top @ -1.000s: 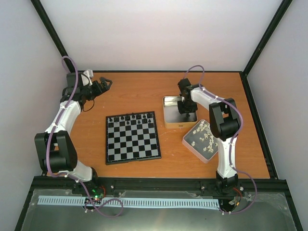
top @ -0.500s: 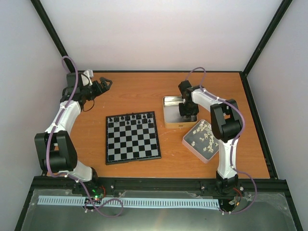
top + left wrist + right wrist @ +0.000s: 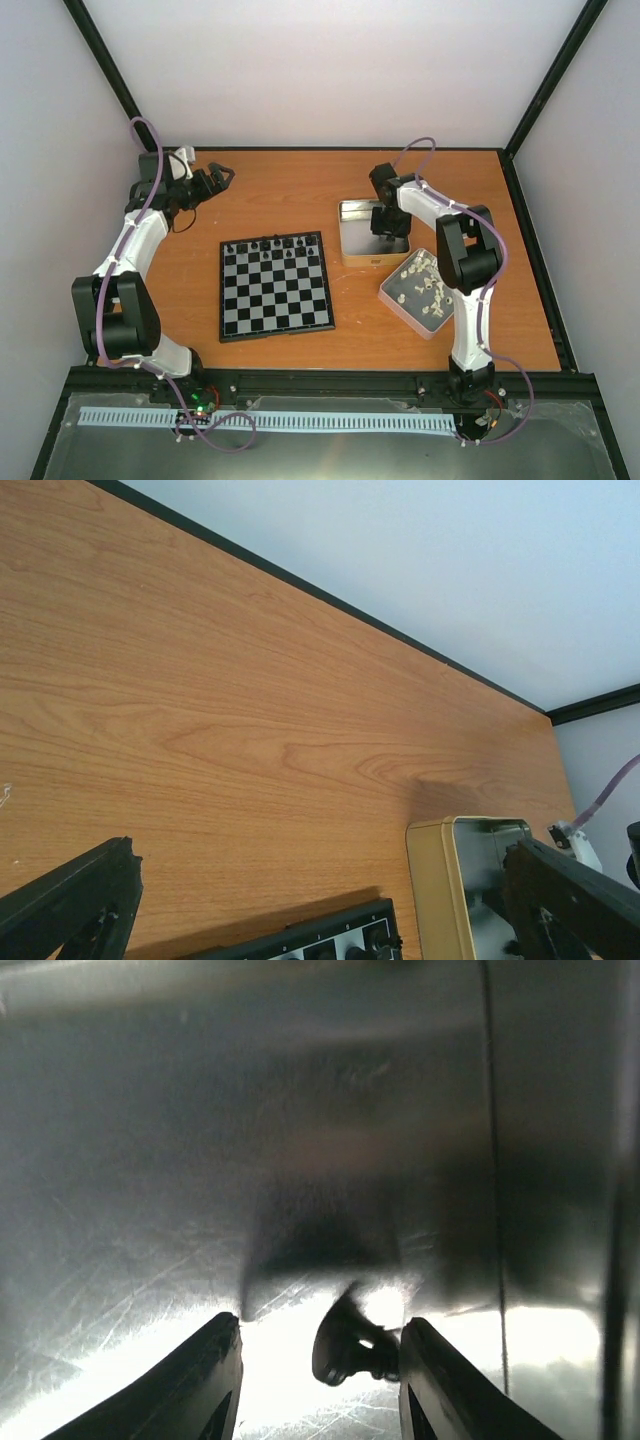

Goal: Set up the chess pieces on the board
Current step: Pick up the chess piece from the storage box.

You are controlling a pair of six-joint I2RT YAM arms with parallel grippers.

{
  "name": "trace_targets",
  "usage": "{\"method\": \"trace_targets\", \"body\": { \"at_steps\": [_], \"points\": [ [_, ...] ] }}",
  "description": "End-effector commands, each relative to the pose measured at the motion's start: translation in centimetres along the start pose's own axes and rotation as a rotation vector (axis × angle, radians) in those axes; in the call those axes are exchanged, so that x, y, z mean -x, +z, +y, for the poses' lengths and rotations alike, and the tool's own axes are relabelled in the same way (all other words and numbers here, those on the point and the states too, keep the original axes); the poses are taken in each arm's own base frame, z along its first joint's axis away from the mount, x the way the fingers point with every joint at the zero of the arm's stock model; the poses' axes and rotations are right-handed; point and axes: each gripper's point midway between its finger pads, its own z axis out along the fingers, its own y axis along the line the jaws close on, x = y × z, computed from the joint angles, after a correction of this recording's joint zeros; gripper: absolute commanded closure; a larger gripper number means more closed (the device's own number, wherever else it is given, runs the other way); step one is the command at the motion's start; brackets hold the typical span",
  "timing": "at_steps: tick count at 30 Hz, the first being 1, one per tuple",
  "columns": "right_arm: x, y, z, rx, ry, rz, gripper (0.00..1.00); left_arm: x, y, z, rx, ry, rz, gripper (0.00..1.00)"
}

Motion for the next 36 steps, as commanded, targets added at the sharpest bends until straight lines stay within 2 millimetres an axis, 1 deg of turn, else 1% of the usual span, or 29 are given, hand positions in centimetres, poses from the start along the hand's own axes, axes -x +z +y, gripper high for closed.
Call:
{"method": "trace_targets", "body": {
  "at_steps": [1,4,6,8,9,12,16,18,20,24,28,30,34,36],
  "points": [
    [-0.5,-0.5,0.7,0.052,-0.108,0.001,0.55,0.1,-0.5,-1.1,-0.023,0.043,0.003,0.00],
    [-0.8,-0.2,-0.2,0.013,-0.201,-0.015,0.53,-0.1,-0.6,-1.0,-0.023,0.042,0.006,0.00],
    [-0.5,0.1,-0.7,-0.017,-0.245,-0.025,0.53,-0.3,-0.7,-1.1,-0.026,0.042,0.007,0.00],
    [-0.3,0.5,-1.1,-0.039,-0.252,-0.025,0.53,-0.1,-0.8,-1.2,-0.028,0.043,0.003,0.00],
    [-0.2,0.6,-1.0,-0.027,-0.250,-0.022,0.54,-0.1,-0.8,-1.3,-0.028,0.042,0.003,0.00],
    [-0.5,1.0,-0.4,0.010,-0.234,-0.010,0.57,0.0,-0.9,-1.4,-0.030,0.046,-0.004,0.00],
    [-0.7,1.9,-0.8,-0.009,-0.184,-0.007,0.62,0.1,-1.0,-1.5,-0.034,0.044,-0.006,0.00],
    [-0.5,2.4,-0.8,-0.014,-0.170,-0.010,0.63,0.2,-1.0,-1.6,-0.034,0.046,-0.008,0.00],
    [-0.5,2.6,-0.8,-0.013,-0.160,-0.009,0.67,0.2,-1.0,-1.6,-0.034,0.047,-0.008,0.00],
    [-0.8,2.2,-0.9,-0.011,-0.147,-0.001,0.76,0.2,-1.2,-1.6,-0.032,0.049,-0.009,0.00],
    [-1.0,1.6,-0.8,0.002,-0.143,-0.003,0.79,-0.1,-1.1,-1.5,-0.029,0.044,-0.004,0.00],
    [-0.9,1.5,-0.6,0.009,-0.142,-0.003,0.78,-0.3,-1.1,-1.4,-0.031,0.042,0.000,0.00],
    [-1.3,1.4,-0.2,0.037,-0.186,0.020,0.66,-0.5,-1.2,-1.4,-0.031,0.042,0.001,0.00],
    [-1.9,1.4,0.3,0.073,-0.230,0.043,0.61,-0.5,-1.3,-1.4,-0.031,0.046,-0.002,0.00]
  ]
}}
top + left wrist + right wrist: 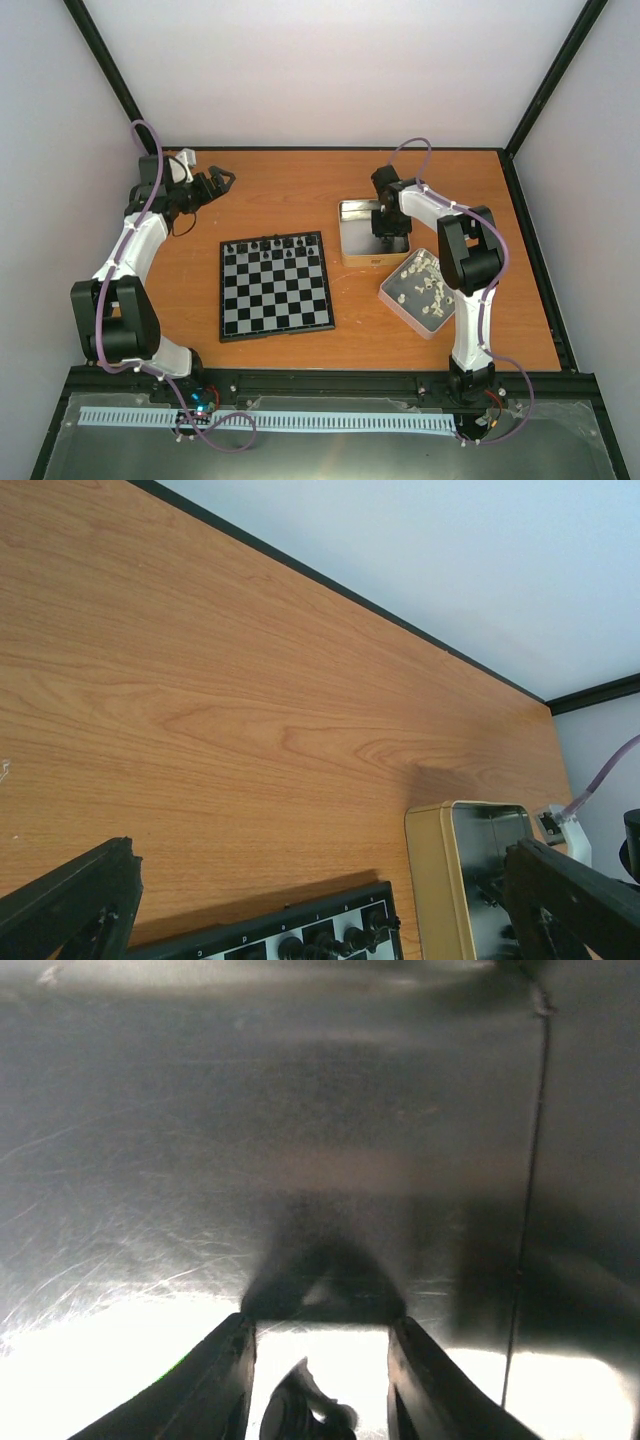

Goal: Set up the chess pieces on the board
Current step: Pick up the chess piece from the storage box.

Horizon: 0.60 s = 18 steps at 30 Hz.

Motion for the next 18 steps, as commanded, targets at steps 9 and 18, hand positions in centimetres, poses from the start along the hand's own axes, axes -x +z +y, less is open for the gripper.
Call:
{"method": "trace_targets", "body": {
  "at_steps": [9,18],
  "points": [
    [-2.9,0.4,0.0,0.035,-0.111,0.104,0.60,0.0,-0.7,-1.2,-0.030,0.042,-0.015,0.00],
    [-2.6,1.0,-0.8,-0.022,-0.115,0.098,0.73,0.1,-0.5,-1.2,-0.034,0.044,-0.014,0.00]
  ]
}}
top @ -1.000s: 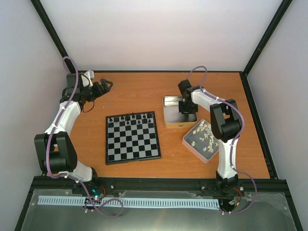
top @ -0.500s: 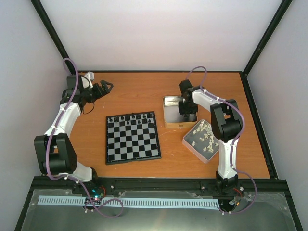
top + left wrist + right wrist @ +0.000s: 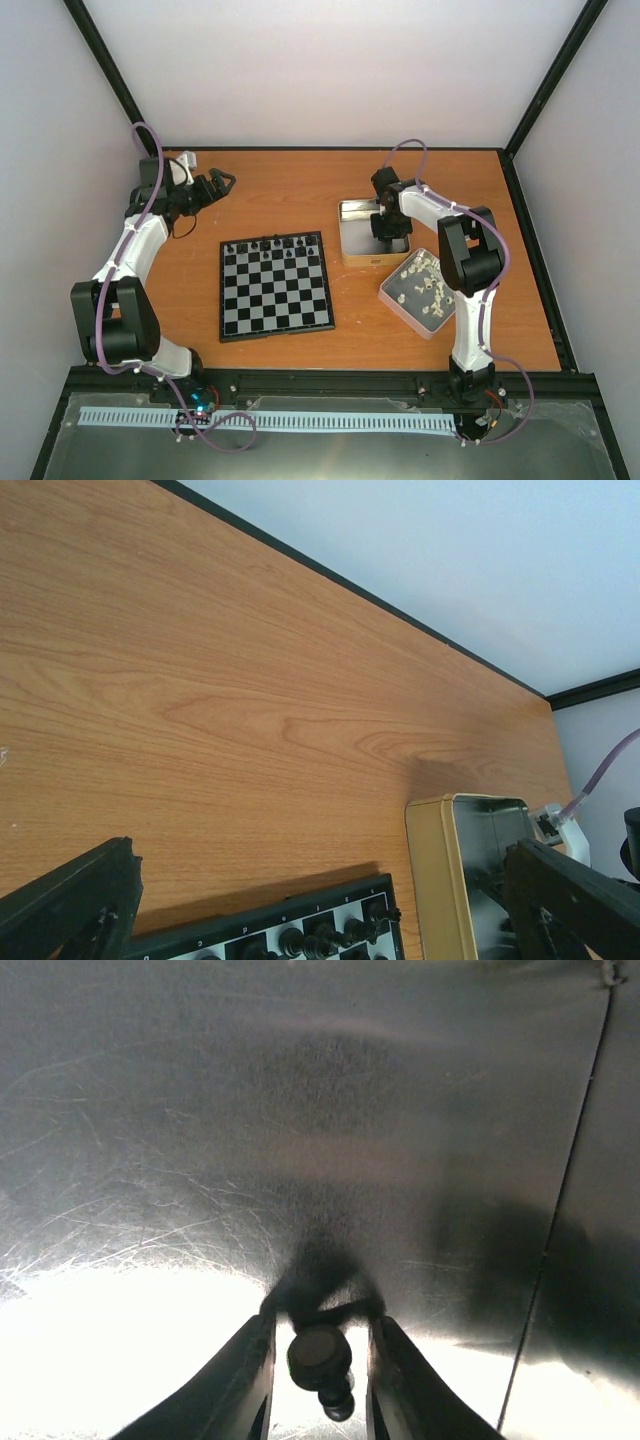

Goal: Set up the chess pieces on the board
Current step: Pick up the chess piece from the storage box, then place the chess piece on the chessboard.

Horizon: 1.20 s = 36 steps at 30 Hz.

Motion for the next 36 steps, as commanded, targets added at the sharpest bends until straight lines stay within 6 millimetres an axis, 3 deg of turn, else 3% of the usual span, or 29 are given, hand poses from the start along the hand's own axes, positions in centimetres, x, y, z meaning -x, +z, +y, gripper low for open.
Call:
{"method": "trace_targets", "body": {
  "at_steps": [1,12,16,20,24,30,36],
  "points": [
    [-1.6,1.2,-0.9,-0.043,0.002,0.062,0.75,0.6,-0.4,-1.3,-0.035,0.049,-0.021,0.00],
    [0.6,0.1,0.7,0.043,0.114,-0.019,0.86,0.5,-1.7,-1.6,-0.017,0.061,-0.051,0.00],
    [3.2,-2.9,1.7,0.115,0.217,-0.107,0.86,-0.1,-2.7,-2.4,-0.035,0.071,-0.059,0.00],
    [5.5,-6.6,4.3,0.296,0.360,-0.163,0.85,-1.6,-3.4,-4.5,-0.103,0.096,-0.054,0.00],
    [5.5,-9.1,7.2,0.500,0.532,-0.110,0.85,-3.7,-3.3,-7.2,-0.185,0.112,-0.054,0.00],
    [4.4,-11.8,9.3,0.696,0.737,-0.066,0.85,-9.4,-3.1,-11.6,-0.297,0.188,-0.048,0.01],
    [2.5,-15.2,13.6,0.894,0.755,-0.069,0.85,-16.1,-3.4,-14.3,-0.404,0.240,-0.041,0.03]
  ]
}}
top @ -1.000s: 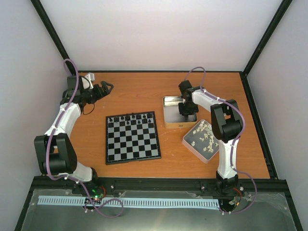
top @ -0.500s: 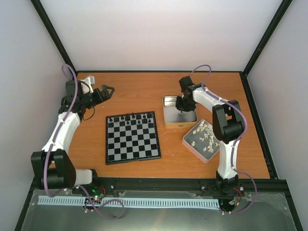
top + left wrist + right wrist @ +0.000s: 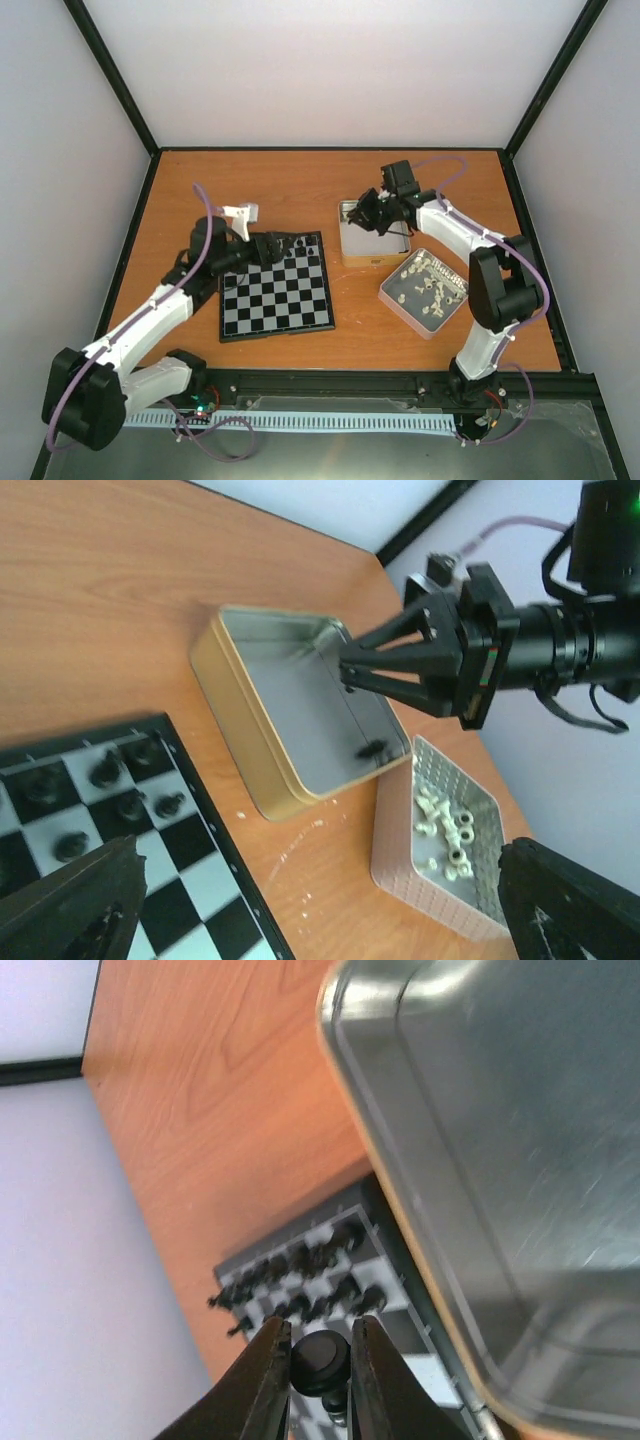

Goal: Set up the chess pieces on the board
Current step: Place the chess piece on the chessboard.

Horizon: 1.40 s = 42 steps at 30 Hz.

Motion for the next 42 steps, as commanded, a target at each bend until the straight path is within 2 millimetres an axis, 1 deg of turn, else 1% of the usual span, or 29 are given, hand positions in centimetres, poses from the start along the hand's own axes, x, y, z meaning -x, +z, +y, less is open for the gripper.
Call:
{"method": "trace_targets", "body": {
  "at_steps": [1,3,4,7,10,12,13,16,18,21,23,26,33,37,40,42],
  "points": [
    [-4.2,-0.6,4.3,0.183,0.056,0.072,0.85,-0.9,0.0,-3.5,-0.097,0.064,-0.118,0.04],
    [-6.1,-0.7,4.6,0.222,0.066,0.097,0.84,-2.6,0.1,-4.5,-0.157,0.082,-0.115,0.04],
    [-6.9,-0.4,4.3,0.235,0.084,0.110,0.84,-3.4,0.3,-4.8,-0.176,0.077,-0.107,0.06],
    [-9.2,-0.5,4.1,0.270,0.120,0.135,0.84,-5.4,1.2,-4.5,-0.162,0.040,-0.088,0.12],
    [-10.9,-0.7,4.0,0.304,0.148,0.144,0.84,-6.3,2.1,-4.4,-0.137,0.016,-0.077,0.18],
    [-11.9,-0.7,4.1,0.320,0.161,0.163,0.83,-6.6,2.4,-4.0,-0.118,-0.009,-0.078,0.21],
    [-12.6,-0.7,4.1,0.324,0.167,0.179,0.83,-6.8,2.6,-3.9,-0.126,-0.022,-0.079,0.26],
    [-13.7,-0.6,4.0,0.340,0.185,0.212,0.83,-7.1,2.9,-4.3,-0.165,-0.050,-0.087,0.32],
    [-14.2,-0.6,3.9,0.349,0.194,0.229,0.82,-7.2,3.3,-4.2,-0.160,-0.069,-0.081,0.40],
    [-14.8,-0.8,3.9,0.352,0.198,0.249,0.82,-7.2,3.5,-4.0,-0.153,-0.082,-0.089,0.49],
    [-15.0,-0.9,4.0,0.356,0.198,0.257,0.82,-7.0,3.4,-3.8,-0.145,-0.094,-0.107,0.53],
    [-15.2,-1.1,3.9,0.355,0.199,0.269,0.82,-6.7,3.2,-3.8,-0.148,-0.101,-0.127,0.56],
    [-15.6,-0.8,3.8,0.359,0.207,0.290,0.82,-7.1,3.7,-3.9,-0.163,-0.115,-0.110,0.58],
    [-16.1,-0.7,3.8,0.359,0.205,0.311,0.82,-6.9,3.9,-3.8,-0.154,-0.110,-0.114,0.63],
    [-16.4,-0.6,3.8,0.356,0.202,0.324,0.82,-6.7,4.1,-3.9,-0.158,-0.109,-0.121,0.71],
    [-16.8,-0.5,3.7,0.351,0.196,0.340,0.82,-6.5,4.1,-4.0,-0.161,-0.103,-0.127,0.73]
  ]
}}
